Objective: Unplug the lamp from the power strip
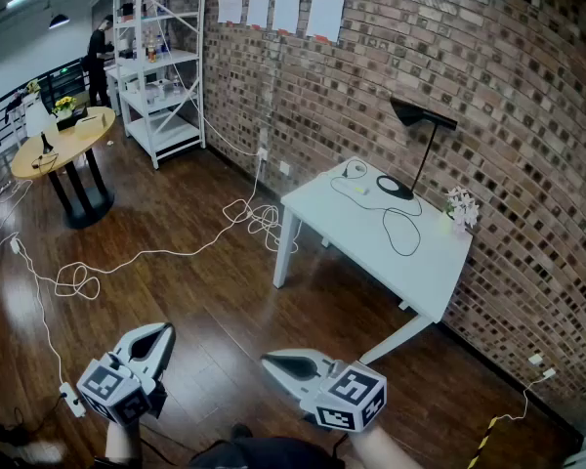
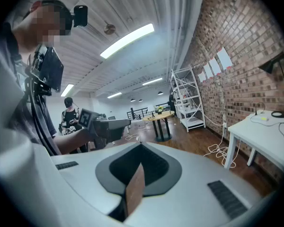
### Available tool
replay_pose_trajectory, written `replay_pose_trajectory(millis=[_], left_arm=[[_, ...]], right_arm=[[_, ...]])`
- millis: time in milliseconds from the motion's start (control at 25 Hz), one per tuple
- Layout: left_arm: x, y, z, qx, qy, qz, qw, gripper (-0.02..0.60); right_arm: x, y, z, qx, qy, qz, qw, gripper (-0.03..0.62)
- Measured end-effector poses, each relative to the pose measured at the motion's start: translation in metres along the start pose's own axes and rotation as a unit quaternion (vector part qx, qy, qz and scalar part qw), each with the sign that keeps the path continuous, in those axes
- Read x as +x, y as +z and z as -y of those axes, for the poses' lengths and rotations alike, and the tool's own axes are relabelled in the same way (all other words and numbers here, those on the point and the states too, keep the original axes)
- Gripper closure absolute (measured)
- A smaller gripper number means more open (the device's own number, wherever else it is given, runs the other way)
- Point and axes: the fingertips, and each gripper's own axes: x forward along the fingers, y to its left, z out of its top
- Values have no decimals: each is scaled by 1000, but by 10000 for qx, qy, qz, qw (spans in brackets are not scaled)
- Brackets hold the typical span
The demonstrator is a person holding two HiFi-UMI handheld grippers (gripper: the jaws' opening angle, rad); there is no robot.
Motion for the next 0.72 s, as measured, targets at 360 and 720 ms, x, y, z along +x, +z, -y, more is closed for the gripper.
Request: replay_pose_trajectory(millis=[360, 720], left_arm=[[-21, -10, -36, -202, 159, 22, 9997, 588], [5, -9, -42, -363, -76, 23, 9993, 588]], right_arm=[[37, 0, 11, 728, -408, 126, 9964, 606], [37, 2, 34, 690, -910, 242, 9932, 606]])
